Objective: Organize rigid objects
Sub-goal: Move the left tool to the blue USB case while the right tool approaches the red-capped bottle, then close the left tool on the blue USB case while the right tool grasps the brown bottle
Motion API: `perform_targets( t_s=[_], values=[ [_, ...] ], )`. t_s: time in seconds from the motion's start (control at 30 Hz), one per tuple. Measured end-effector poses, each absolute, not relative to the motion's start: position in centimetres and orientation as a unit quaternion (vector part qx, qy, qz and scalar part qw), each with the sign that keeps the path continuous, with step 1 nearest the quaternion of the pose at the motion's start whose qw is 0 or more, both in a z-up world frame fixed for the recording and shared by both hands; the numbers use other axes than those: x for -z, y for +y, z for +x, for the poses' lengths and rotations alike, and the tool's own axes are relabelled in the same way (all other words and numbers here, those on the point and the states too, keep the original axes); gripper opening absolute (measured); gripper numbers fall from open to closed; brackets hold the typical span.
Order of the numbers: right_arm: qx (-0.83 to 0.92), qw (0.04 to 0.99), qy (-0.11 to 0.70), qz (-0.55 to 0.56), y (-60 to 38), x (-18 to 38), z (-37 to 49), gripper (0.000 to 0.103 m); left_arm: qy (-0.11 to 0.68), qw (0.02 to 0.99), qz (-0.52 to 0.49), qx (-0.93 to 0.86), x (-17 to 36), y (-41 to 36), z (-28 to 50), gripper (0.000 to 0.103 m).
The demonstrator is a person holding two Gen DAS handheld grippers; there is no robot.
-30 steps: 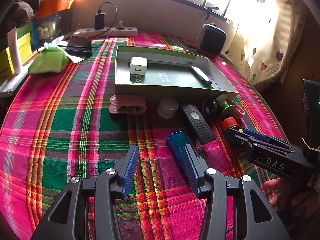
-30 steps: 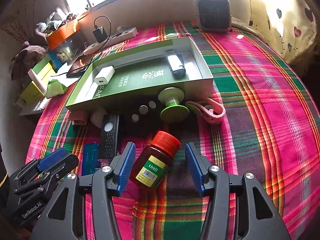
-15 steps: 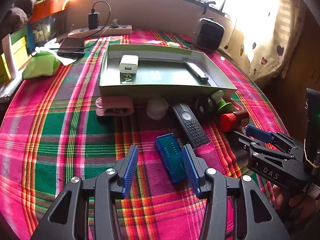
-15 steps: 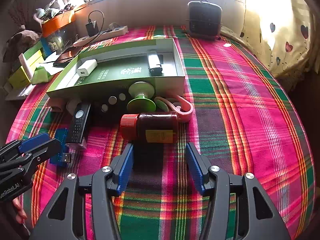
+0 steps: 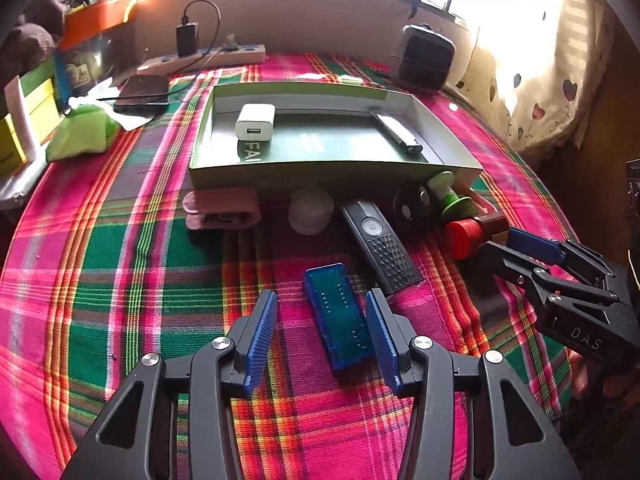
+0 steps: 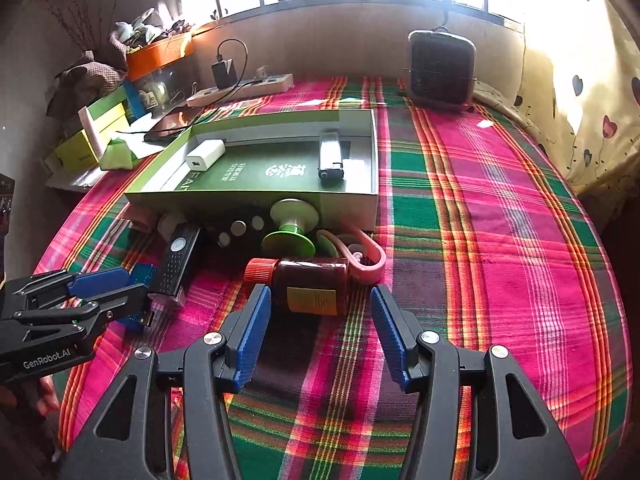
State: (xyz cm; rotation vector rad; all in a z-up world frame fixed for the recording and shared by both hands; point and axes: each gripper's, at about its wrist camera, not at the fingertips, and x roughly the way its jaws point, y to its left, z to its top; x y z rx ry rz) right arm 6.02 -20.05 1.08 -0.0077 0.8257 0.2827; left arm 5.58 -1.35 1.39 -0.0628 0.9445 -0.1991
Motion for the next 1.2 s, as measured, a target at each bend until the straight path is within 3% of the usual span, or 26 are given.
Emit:
perform_targets(
  t_s=[0.33, 0.63, 1.2],
  values=[
    [-0.231, 0.884, 0.405, -0.035, -17.5, -1.0, 3.7, 0.053, 0.457, 0.887, -0.021, 0.068, -1.3, -0.1, 5.6, 0.046],
    [-0.188, 0.906, 0.375, -0.058, -18.7, -1.8, 3.2, 0.053, 0.457, 0.887, -0.001, 0.061, -1.3, 0.3, 5.4, 0.046],
    [-0.234, 0.874, 0.419, -0.073, -16.8, 0.1, 6.3, 0.053, 0.453, 0.890, 0.003, 0.061, -1.3, 0.7, 5.2, 0.046]
  ],
)
